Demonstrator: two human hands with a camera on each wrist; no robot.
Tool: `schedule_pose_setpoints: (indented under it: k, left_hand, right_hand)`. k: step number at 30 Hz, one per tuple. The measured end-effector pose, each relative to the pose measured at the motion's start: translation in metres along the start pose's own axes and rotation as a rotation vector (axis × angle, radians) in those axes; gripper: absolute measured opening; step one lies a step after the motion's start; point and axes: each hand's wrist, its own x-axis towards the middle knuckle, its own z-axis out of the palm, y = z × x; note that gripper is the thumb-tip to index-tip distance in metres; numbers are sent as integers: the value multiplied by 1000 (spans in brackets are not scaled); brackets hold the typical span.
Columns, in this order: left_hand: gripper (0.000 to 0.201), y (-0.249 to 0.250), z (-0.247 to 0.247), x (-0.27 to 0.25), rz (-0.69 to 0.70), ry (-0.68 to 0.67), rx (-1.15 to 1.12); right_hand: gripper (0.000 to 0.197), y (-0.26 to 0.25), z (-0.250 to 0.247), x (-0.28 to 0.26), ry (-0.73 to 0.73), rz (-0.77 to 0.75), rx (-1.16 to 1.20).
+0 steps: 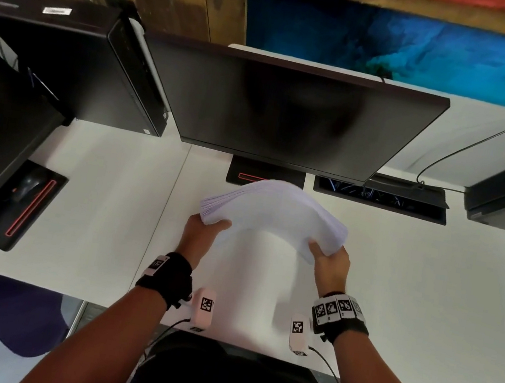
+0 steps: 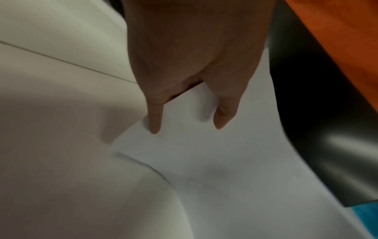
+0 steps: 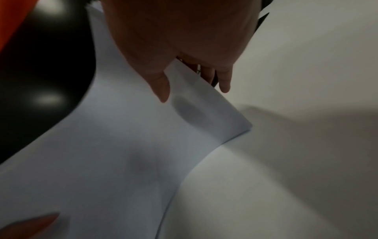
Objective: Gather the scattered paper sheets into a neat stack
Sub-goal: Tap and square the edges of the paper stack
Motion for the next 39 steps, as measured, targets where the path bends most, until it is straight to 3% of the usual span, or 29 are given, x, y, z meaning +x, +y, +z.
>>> schedule_pose_setpoints:
  k: [3, 5, 7, 10, 12, 15, 17, 19, 24, 28, 30, 31, 34, 36, 39]
  left_hand:
    - [21, 6, -13, 4, 5, -6, 26]
    - [32, 20, -23, 5, 121, -26, 79]
    - [44, 41, -29, 4, 327, 12, 230]
    - [78, 67, -9, 7, 716, 141, 870]
    - [92, 82, 22, 7, 804, 40, 1284]
    - [72, 95, 74, 3, 857, -286, 1528]
    - [47, 97, 98, 0, 924, -347, 1560]
    - [35, 97, 109, -2, 951, -333, 1586]
    - [23, 92, 103, -3, 1003, -341, 1473]
    - [18, 101, 70, -8, 985, -291, 1156]
    - [15, 109, 47, -10, 919, -262, 884]
    - [15, 113, 36, -12, 822, -281, 723]
    - [26, 115, 13, -16, 491, -386, 283]
    - [32, 106, 7, -16, 413, -382, 153]
    - [35, 87, 7, -19, 387, -344, 32]
  right_hand:
    - [27, 4, -9, 11, -3, -7, 26]
    - [17, 3, -16, 17, -28, -30, -2]
    - [17, -2, -23, 20, -71, -46, -26]
    - [19, -7, -28, 23, -108, -33, -52]
    - [19, -9, -29, 23, -109, -25, -41]
    - [25, -12, -29, 21, -110, -54, -37]
    - [29, -10, -29, 21, -106, -70, -25]
    - [27, -11, -28, 19, -112, -77, -24]
    - [23, 0, -29, 21, -133, -55, -24]
    - [86, 0, -38, 18, -62, 76, 128]
    - [105, -15, -44, 14, -95, 98, 310]
    - [100, -27, -46, 11, -133, 64, 399]
    - [55, -81, -47, -7, -285, -68, 508]
    - [30, -110, -42, -17, -304, -161, 477]
    - [23, -126, -27, -29, -179, -290, 403]
